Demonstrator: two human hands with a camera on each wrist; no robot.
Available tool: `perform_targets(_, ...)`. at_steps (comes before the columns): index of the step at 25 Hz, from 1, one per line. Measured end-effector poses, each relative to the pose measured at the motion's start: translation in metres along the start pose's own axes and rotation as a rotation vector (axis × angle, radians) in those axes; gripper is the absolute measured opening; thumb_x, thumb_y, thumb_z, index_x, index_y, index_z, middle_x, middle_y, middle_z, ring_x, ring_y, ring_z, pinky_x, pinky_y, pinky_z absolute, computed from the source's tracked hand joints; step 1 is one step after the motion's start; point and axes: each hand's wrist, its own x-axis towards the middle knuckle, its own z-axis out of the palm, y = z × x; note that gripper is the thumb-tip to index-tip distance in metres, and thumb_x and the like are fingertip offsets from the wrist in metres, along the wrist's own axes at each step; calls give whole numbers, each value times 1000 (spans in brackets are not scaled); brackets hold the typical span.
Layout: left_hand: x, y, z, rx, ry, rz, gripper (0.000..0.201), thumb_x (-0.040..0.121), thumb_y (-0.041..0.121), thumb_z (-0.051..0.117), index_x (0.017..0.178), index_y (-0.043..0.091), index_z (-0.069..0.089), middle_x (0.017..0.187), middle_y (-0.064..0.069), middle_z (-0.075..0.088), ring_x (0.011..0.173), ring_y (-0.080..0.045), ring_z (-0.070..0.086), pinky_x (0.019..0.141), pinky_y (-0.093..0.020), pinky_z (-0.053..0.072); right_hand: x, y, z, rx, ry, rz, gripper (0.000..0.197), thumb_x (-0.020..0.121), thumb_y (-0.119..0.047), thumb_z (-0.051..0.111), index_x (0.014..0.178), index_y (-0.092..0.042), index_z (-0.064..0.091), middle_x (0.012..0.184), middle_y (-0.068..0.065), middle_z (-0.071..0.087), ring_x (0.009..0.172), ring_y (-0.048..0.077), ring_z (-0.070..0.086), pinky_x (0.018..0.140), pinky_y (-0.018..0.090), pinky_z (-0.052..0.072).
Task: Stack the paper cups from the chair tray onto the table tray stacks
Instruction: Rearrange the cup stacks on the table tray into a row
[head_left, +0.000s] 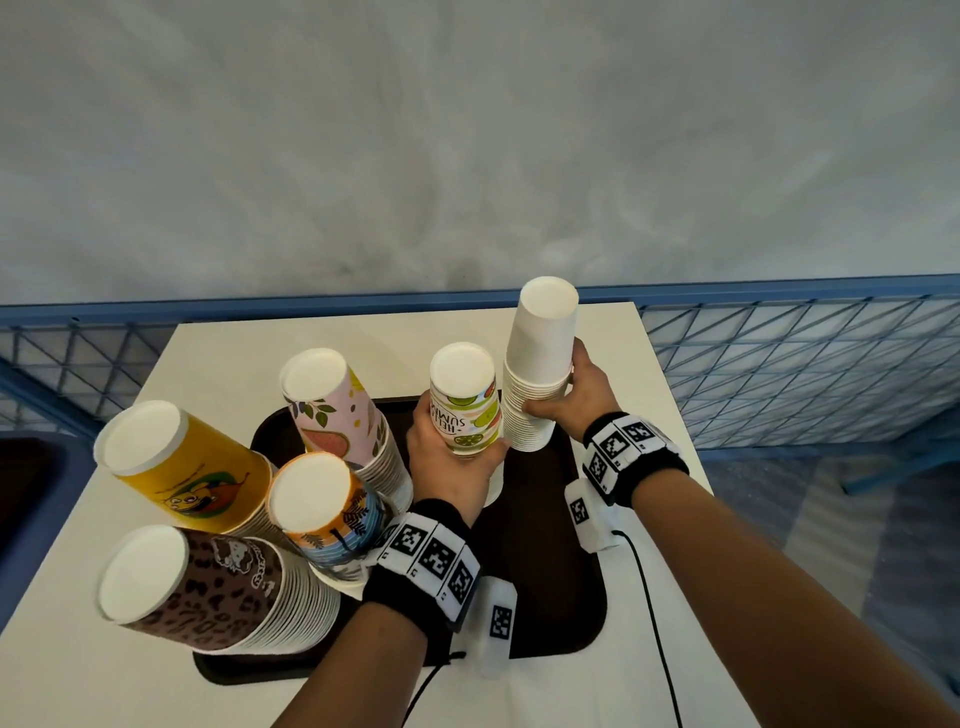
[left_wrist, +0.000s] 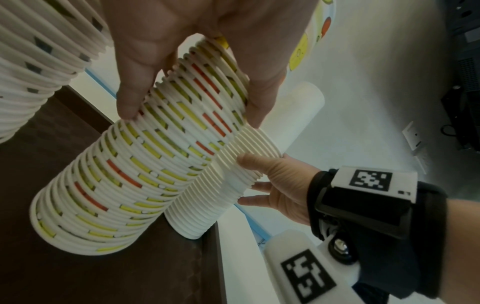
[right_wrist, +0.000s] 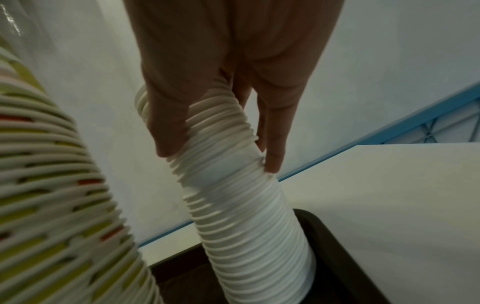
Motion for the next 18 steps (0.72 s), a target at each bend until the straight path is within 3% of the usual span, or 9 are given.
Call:
perform_targets(2, 5, 4, 4, 1, 20, -18, 100, 44, 31, 77, 134, 16, 36, 129, -11, 50, 118, -24, 51, 103, -36, 42, -1, 3, 0, -3, -10, -1, 89, 63, -7, 80, 137, -17, 31, 132, 8, 53, 122, 25, 50, 97, 30, 39)
perform_targets(4, 13, 9, 8, -6, 42, -42, 98, 48, 25, 79, 135, 16, 35, 131, -11, 48, 120, -26, 49, 102, -33, 39, -1, 3, 1, -8, -15, -11, 89, 63, -7, 80, 137, -17, 31, 132, 8, 53, 122, 25, 49, 98, 30, 39)
perform_targets(7, 26, 14, 15, 0, 74, -73, 92, 57, 13, 80, 136, 18, 33, 134, -11, 46, 123, -27, 47, 106, -37, 38, -1, 3, 2, 1, -14, -4, 88, 64, -7, 80, 136, -16, 31, 132, 8, 53, 123, 25, 49, 97, 30, 38)
perform_targets(12, 49, 19, 23, -10, 64, -68, 91, 60, 13, 80, 137, 18, 32, 134, -11, 49, 122, -28, 50, 103, -35, 39, 0, 4, 3, 8, -11, 1, 88, 64, -4, 79, 137, -15, 31, 132, 9, 53, 122, 26, 49, 93, 25, 36)
perform_targets(18, 63, 17, 29, -39, 55, -54, 90, 61, 15, 80, 137, 21, 32, 134, -8, 50, 122, -26, 51, 102, -33, 39, 0, 4, 2, 6, -18, 9, 89, 64, -3, 79, 137, -14, 30, 133, 9, 52, 123, 26, 48, 97, 27, 37)
